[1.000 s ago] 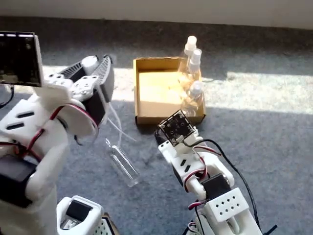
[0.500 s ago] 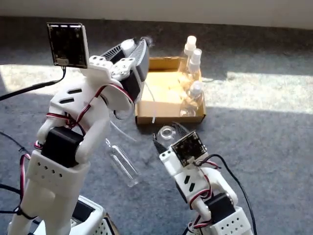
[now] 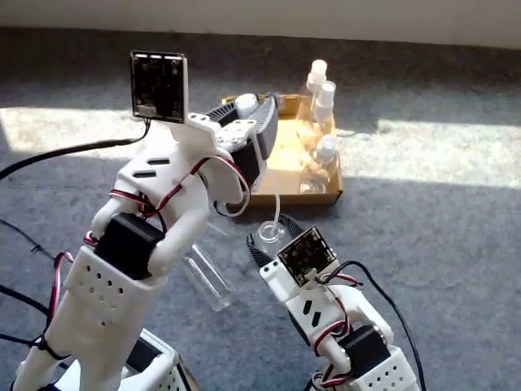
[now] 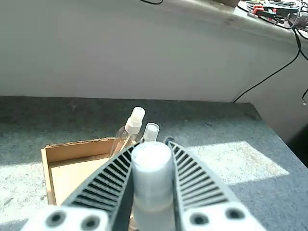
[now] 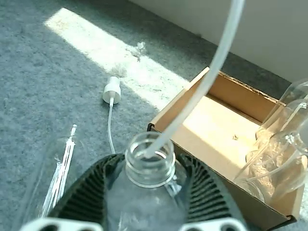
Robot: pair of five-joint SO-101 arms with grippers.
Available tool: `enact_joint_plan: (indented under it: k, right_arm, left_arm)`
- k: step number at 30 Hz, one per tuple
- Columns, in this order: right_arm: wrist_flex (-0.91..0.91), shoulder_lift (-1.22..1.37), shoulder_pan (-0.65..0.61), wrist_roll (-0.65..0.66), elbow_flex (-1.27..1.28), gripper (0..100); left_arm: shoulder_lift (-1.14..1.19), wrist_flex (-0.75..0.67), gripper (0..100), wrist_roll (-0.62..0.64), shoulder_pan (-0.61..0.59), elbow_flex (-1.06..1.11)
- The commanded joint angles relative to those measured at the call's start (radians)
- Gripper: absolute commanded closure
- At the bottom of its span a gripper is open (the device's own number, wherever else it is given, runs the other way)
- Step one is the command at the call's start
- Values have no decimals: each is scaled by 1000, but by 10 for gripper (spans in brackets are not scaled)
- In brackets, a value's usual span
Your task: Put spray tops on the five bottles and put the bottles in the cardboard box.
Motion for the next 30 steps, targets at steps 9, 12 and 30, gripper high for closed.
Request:
enact_joint_plan:
  k: [9, 12, 30]
  right_arm:
    - [39, -15, -7, -6, -30, 995]
    - [77, -13, -7, -8, -85, 995]
    - [74, -7, 67, -8, -119, 995]
  left_arm:
    - [-18, -29, 996, -49, 8, 36]
    - [-18, -31, 996, -49, 12, 61]
    - [-91, -129, 996, -46, 39, 249]
